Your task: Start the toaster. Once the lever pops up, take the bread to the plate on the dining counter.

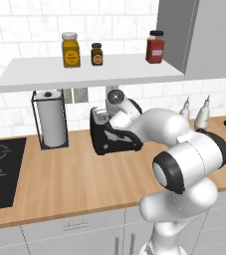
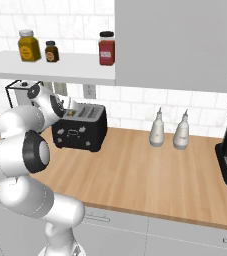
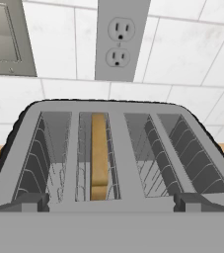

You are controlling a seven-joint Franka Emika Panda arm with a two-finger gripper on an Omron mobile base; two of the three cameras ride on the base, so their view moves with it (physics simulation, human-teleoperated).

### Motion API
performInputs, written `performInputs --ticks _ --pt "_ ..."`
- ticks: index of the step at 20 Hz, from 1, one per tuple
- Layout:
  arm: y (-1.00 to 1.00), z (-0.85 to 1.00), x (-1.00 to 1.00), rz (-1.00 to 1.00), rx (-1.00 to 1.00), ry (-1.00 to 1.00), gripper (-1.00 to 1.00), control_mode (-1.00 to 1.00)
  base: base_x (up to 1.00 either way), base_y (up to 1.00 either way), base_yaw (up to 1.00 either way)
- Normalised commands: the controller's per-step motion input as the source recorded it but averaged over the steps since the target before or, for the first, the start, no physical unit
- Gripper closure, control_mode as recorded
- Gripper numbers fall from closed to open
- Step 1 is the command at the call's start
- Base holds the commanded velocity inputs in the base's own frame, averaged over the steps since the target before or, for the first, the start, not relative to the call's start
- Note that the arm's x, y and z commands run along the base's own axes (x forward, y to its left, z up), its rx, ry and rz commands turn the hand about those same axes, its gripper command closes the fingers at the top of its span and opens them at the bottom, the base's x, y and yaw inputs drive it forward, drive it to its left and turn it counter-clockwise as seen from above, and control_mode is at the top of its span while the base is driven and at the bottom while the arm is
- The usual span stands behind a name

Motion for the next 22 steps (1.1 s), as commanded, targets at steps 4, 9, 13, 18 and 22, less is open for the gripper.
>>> performInputs --ticks 4,9,13,18,22 --pt "0.0 0.0 0.0 0.0 0.0 0.0 -1.0 -1.0 0.0 0.0 0.0" --pt "0.0 0.0 0.0 0.0 0.0 0.0 -1.0 -1.0 0.0 0.0 0.0" --pt "0.0 0.0 0.0 0.0 0.0 0.0 -1.0 -1.0 0.0 0.0 0.0" --pt "0.0 0.0 0.0 0.0 0.0 0.0 -1.0 -1.0 0.0 0.0 0.0" --pt "0.0 0.0 0.0 0.0 0.0 0.0 -1.0 -1.0 0.0 0.0 0.0"
